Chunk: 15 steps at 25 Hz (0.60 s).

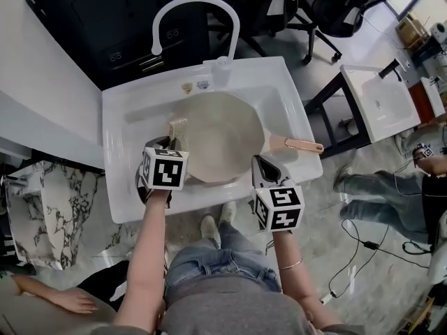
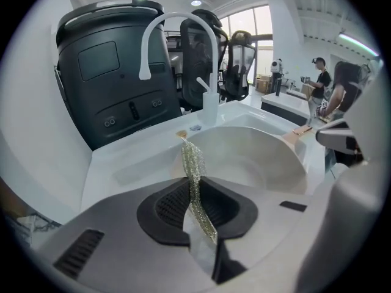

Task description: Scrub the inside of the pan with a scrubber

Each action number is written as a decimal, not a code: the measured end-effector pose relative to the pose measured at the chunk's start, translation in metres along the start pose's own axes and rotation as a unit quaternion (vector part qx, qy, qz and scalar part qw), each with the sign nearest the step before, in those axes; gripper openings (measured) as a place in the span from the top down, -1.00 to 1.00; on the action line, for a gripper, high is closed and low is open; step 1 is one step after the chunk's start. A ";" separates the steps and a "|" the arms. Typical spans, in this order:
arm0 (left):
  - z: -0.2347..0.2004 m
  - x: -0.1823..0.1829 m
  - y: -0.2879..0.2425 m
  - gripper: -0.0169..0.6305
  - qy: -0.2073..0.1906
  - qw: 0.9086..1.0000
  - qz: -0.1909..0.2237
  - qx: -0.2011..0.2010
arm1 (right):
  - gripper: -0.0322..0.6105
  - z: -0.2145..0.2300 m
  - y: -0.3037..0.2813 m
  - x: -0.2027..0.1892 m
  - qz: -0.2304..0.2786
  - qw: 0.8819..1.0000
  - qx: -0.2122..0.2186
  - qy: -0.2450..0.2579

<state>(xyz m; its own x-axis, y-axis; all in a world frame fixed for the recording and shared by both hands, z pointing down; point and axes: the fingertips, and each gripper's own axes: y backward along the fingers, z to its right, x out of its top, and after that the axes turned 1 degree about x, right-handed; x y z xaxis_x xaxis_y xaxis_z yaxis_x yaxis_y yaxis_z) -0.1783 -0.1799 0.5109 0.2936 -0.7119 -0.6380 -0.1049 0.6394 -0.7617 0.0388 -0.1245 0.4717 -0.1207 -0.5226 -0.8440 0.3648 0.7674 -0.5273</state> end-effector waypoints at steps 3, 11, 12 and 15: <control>-0.009 0.006 0.001 0.75 -0.001 1.000 0.009 0.013 | 0.87 0.004 0.003 -0.002 0.002 1.000 -0.003 -0.003; -0.002 0.036 0.020 0.76 -0.005 0.995 0.095 0.002 | 0.87 0.013 0.012 0.003 0.012 1.000 -0.011 -0.006; 0.001 0.040 0.024 0.76 0.004 0.994 0.113 -0.007 | 0.87 0.014 0.012 0.004 0.014 1.000 -0.012 -0.006; 0.006 0.053 0.037 0.76 0.055 0.984 0.164 -0.050 | 0.87 0.015 0.013 0.007 0.019 1.000 -0.014 -0.006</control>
<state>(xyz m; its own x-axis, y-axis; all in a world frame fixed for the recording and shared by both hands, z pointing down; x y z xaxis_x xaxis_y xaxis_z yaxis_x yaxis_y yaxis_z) -0.1611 -0.1920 0.4500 0.1245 -0.5022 -0.8558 -0.2721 0.8121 -0.5161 0.0565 -0.1239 0.4599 -0.0958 -0.4975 -0.8621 0.3426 0.7967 -0.4978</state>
